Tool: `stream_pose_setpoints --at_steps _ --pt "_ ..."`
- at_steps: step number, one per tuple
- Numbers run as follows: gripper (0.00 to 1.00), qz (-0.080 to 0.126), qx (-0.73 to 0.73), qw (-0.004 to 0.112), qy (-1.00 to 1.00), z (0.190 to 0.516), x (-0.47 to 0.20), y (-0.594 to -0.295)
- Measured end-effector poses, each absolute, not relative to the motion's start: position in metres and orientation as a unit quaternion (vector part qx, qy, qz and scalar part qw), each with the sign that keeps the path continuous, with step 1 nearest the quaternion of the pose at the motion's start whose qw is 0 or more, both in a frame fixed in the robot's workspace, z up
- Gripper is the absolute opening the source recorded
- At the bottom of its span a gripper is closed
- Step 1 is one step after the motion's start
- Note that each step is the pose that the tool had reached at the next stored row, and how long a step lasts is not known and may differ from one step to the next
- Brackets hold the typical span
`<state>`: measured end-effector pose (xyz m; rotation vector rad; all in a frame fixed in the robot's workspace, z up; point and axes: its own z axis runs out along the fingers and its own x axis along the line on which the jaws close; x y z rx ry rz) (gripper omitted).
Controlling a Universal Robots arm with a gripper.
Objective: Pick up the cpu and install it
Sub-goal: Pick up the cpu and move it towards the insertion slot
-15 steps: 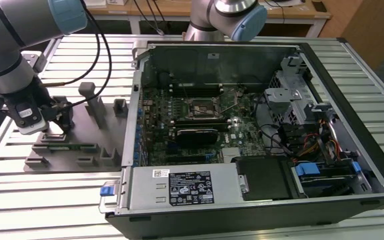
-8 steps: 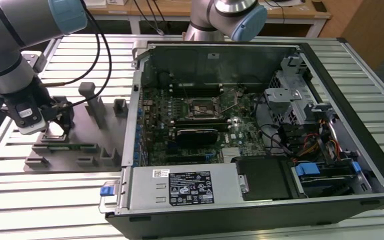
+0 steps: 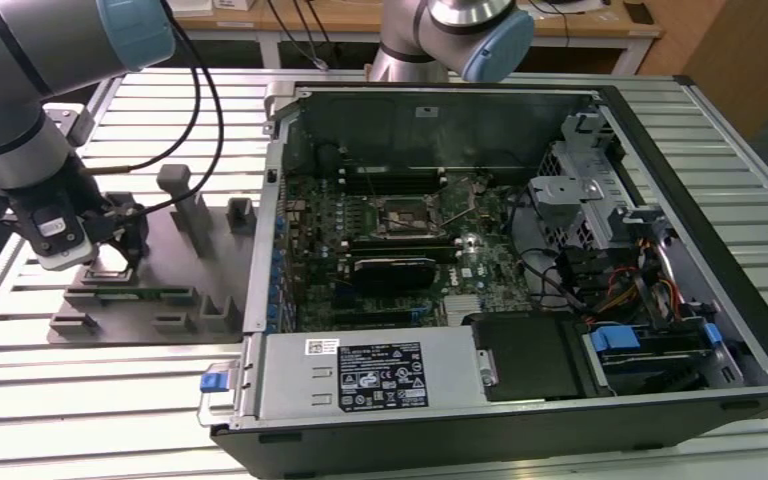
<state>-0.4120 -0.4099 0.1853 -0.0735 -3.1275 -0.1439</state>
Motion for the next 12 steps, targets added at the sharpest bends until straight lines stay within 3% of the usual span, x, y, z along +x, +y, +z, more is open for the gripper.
stream_pose_setpoints --at_steps 12 --pt "0.61 -0.048 -0.021 0.005 -0.999 0.1848 -0.4141 -0.4099"
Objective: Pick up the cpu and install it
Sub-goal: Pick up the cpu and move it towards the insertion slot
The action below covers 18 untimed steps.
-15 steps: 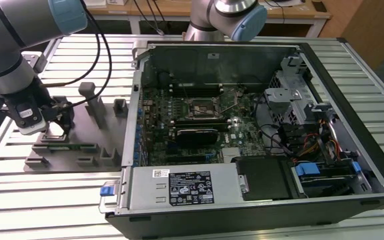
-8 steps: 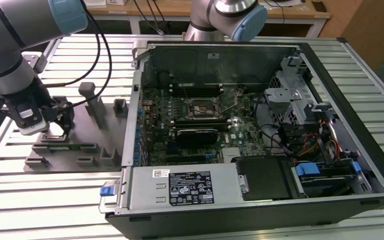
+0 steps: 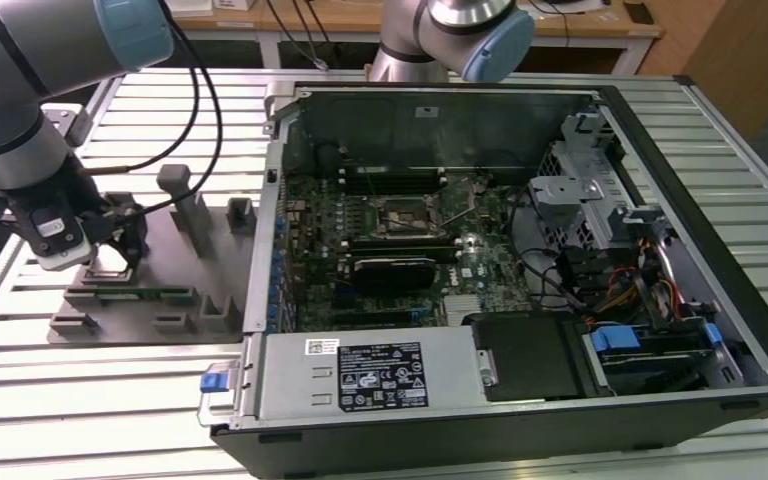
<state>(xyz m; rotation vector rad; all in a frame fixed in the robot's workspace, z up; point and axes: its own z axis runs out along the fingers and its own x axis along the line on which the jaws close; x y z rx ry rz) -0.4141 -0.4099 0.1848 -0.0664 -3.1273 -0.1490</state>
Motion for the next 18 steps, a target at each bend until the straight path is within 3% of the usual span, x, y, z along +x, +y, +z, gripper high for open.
stream_pose_setpoints --at_steps 13,15,18 --pt "0.61 -0.048 -0.020 0.005 -0.999 0.1825 -0.4150 -0.4098" --pt "0.54 -0.048 -0.020 0.005 -0.999 0.1826 -0.4150 -0.4098" --pt "0.54 -0.048 -0.020 0.005 -0.999 0.1825 -0.4150 -0.4098"
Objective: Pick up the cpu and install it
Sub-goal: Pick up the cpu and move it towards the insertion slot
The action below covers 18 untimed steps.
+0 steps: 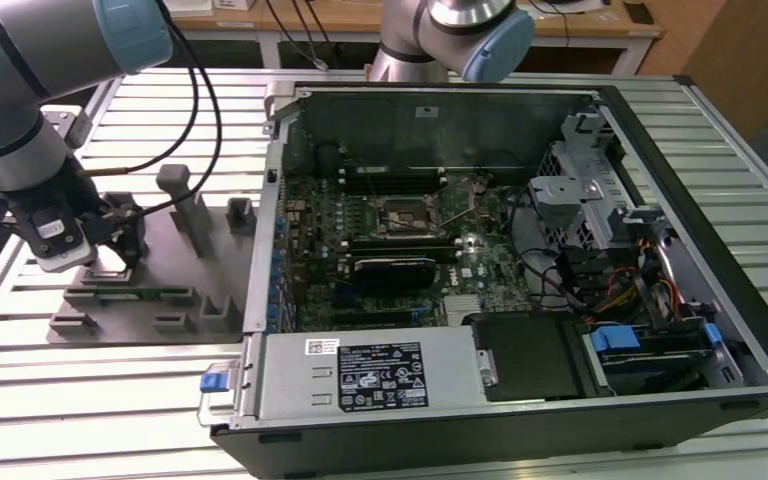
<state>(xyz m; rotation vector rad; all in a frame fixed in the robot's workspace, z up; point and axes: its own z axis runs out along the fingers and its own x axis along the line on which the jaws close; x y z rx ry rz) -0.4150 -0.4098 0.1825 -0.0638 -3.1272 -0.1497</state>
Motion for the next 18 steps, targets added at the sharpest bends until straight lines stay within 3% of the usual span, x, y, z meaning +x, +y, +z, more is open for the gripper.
stream_pose_setpoints --at_steps 18 --pt "0.54 -0.048 -0.020 0.005 -0.999 0.1903 -0.4150 -0.4098"
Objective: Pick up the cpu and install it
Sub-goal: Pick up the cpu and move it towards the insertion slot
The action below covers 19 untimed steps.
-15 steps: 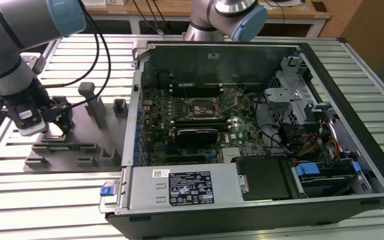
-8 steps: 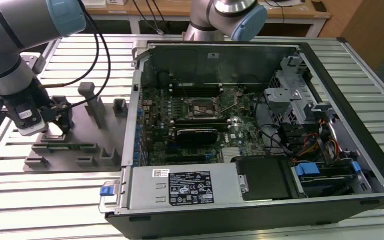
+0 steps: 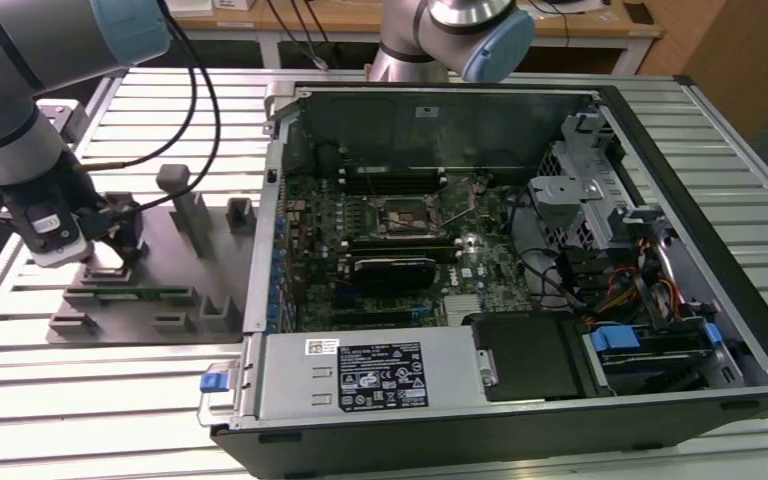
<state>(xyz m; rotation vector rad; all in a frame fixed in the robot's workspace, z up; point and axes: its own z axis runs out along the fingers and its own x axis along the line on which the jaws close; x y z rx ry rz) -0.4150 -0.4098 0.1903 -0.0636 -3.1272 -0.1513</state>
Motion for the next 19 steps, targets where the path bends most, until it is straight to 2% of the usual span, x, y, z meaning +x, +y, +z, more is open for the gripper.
stream_pose_setpoints --at_steps 19 --pt "0.54 -0.051 -0.020 0.005 -0.998 0.219 -0.415 -0.410"
